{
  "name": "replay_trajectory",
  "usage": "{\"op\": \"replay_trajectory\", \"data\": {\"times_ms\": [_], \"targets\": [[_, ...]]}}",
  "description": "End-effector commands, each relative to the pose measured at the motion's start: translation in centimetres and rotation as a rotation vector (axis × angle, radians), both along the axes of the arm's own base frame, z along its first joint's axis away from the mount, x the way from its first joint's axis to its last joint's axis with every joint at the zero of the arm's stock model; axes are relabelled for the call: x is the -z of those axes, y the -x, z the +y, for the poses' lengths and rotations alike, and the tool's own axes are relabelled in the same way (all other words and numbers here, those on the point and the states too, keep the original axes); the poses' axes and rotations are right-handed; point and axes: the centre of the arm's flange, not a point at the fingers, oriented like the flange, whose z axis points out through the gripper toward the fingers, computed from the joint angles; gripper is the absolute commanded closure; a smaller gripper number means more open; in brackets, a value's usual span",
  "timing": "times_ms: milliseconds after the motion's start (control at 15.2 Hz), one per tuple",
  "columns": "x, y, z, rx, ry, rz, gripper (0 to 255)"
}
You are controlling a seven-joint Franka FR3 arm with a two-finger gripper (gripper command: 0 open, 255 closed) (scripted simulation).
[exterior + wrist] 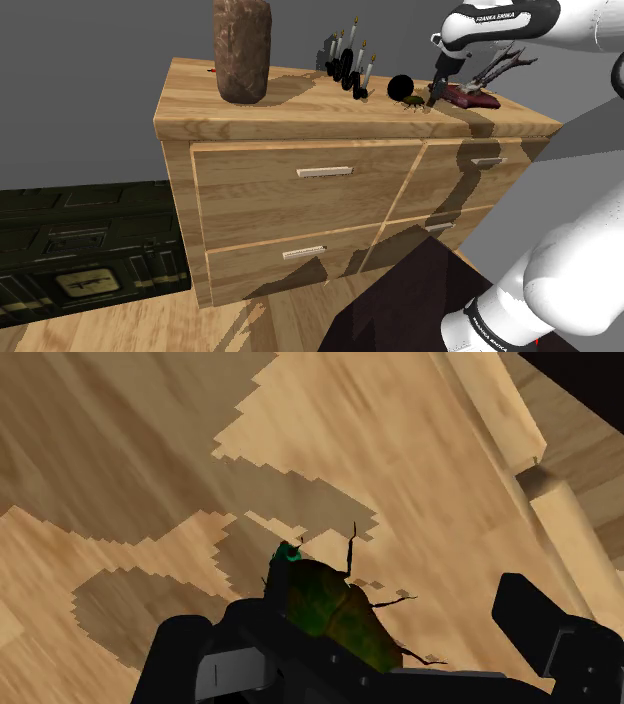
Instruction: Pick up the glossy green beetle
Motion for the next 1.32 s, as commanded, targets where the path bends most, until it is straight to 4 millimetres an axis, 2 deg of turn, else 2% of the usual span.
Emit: {"op": "replay_trajectory", "data": {"times_ms": [0, 66, 132, 594, 726, 792, 1254], "targets": [[-0.4, -2.0, -1.5, -0.052, 0.016, -0.006, 0], [-0.5, -3.0, -2.1, -0.076, 0.022, -0.009, 0], [-0.6, -3.2, -2.2, -0.079, 0.023, -0.009, 0], [3.4, -3.2, -2.2, -0.079, 0.023, -0.009, 0], [3.4, -3.2, -2.2, -0.079, 0.023, -0.009, 0], [3.4, -3.1, -2.2, -0.079, 0.023, -0.009, 255], [3.4, -3.2, -2.2, -0.079, 0.023, -0.009, 255]]}}
